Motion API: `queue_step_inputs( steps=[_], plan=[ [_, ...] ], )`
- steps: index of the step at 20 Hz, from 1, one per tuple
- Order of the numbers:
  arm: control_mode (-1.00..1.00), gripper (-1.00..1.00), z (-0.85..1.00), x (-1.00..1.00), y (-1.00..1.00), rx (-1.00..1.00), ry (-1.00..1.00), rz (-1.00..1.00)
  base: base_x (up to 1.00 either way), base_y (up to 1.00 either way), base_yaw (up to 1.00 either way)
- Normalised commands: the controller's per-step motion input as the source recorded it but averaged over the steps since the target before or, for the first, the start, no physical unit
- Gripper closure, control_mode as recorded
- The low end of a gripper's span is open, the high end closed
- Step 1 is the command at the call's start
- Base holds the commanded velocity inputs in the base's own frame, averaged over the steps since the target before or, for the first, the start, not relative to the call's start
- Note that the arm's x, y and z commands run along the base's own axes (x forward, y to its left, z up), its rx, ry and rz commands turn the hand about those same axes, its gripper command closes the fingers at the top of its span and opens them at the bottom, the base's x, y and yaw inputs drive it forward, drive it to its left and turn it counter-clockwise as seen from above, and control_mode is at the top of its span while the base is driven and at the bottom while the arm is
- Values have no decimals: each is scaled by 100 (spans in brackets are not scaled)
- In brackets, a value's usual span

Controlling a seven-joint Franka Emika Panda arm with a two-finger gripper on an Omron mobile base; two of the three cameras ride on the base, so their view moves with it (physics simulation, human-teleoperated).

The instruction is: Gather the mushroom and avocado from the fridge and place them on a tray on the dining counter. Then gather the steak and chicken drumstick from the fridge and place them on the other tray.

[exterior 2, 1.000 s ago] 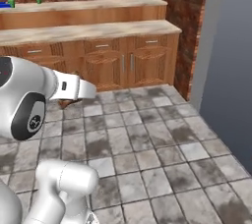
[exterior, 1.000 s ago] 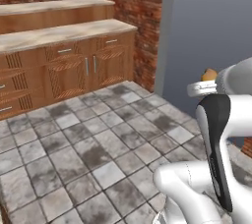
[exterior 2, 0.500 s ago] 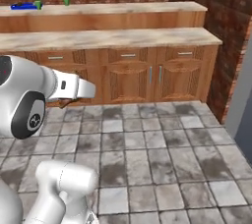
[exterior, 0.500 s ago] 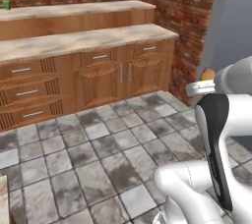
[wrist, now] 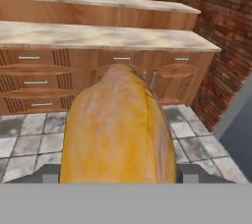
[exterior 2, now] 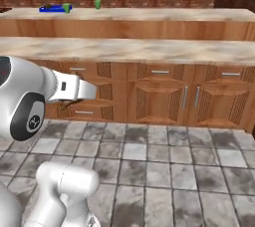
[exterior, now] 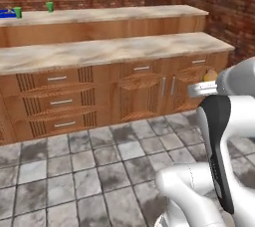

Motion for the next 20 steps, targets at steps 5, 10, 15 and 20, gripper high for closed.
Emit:
queue_step_inputs(
  steps=[5,10,15,20],
  plan=[
    [100,100,0,0,0,0,0,0,92,5,37],
    [100,100,0,0,0,0,0,0,86,6,39],
    [100,100,0,0,0,0,0,0,85,22,35],
    [100,100,0,0,0,0,0,0,86,59,22]
  ],
)
